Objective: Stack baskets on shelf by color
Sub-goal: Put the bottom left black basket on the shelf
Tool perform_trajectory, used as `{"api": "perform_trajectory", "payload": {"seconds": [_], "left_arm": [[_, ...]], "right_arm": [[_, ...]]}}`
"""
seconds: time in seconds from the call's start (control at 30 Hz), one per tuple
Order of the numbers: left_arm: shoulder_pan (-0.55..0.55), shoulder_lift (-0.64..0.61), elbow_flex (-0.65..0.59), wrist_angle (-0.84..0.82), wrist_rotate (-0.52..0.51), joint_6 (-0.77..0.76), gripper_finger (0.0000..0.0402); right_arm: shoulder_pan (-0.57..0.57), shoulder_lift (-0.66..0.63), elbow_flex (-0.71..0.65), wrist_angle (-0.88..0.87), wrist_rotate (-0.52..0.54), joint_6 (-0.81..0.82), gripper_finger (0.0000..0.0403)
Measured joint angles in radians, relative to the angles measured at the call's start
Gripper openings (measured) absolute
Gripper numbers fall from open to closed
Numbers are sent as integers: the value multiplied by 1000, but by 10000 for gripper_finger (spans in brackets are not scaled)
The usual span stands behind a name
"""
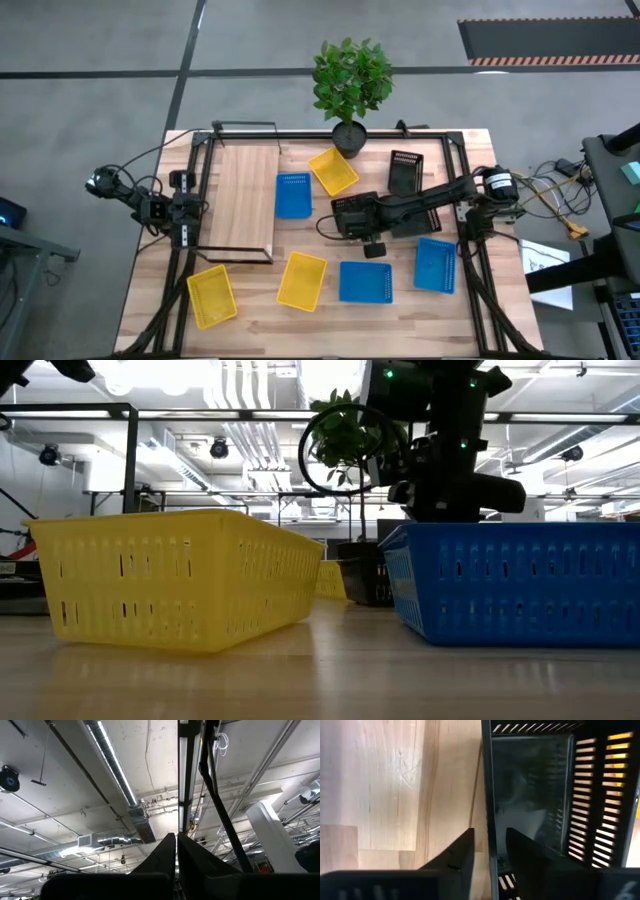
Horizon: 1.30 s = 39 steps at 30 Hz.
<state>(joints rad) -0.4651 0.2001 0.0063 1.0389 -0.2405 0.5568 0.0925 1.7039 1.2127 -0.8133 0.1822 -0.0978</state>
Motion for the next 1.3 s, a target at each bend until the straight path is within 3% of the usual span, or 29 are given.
{"api": "perform_trajectory", "payload": {"seconds": [0.2,0.37,0.63,0.87,1.03,1.3], "left_arm": [[0,0,0,0,0,0,2],[0,0,0,0,0,0,2],[0,0,0,1,0,0,2],[0,0,6,167,-21,6,2],[0,-9,3,243,-24,6,2],[0,-13,2,236,-28,-59,2]], "right_arm": [[0,0,8,3,-28,-13,16],[1,-1,55,-42,-30,-16,14],[1,-2,285,-249,-25,56,13],[-16,16,479,-182,83,48,13],[-49,97,624,-49,98,-6,13],[-98,374,984,-51,107,-81,13]]}}
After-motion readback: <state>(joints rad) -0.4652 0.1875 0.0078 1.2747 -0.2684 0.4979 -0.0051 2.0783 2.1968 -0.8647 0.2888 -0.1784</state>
